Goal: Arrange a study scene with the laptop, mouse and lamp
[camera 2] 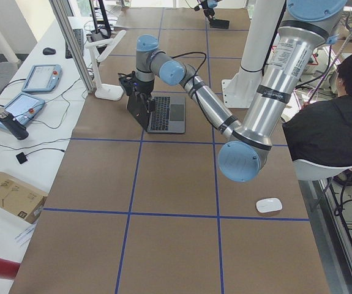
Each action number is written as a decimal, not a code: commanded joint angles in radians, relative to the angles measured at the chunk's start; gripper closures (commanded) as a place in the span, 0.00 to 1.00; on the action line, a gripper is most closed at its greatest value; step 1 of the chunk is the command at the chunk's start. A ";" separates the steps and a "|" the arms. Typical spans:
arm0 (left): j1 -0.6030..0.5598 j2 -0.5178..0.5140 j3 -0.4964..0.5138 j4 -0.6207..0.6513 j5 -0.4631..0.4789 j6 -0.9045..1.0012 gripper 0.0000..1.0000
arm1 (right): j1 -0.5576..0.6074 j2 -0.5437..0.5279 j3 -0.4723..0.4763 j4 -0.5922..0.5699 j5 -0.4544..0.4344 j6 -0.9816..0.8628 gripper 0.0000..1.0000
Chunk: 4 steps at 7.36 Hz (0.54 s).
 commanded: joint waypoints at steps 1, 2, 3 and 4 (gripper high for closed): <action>0.000 -0.001 -0.002 0.000 0.005 -0.001 0.01 | 0.000 0.000 -0.015 0.001 0.000 0.000 0.00; 0.000 -0.001 -0.002 0.000 0.005 -0.001 0.01 | 0.000 0.002 -0.019 0.001 0.000 0.000 0.00; 0.000 -0.001 -0.002 0.000 0.005 -0.001 0.01 | 0.000 0.000 -0.019 0.000 0.000 0.000 0.00; 0.000 -0.001 -0.002 0.000 0.005 -0.001 0.01 | 0.000 0.000 -0.021 0.000 0.000 0.000 0.03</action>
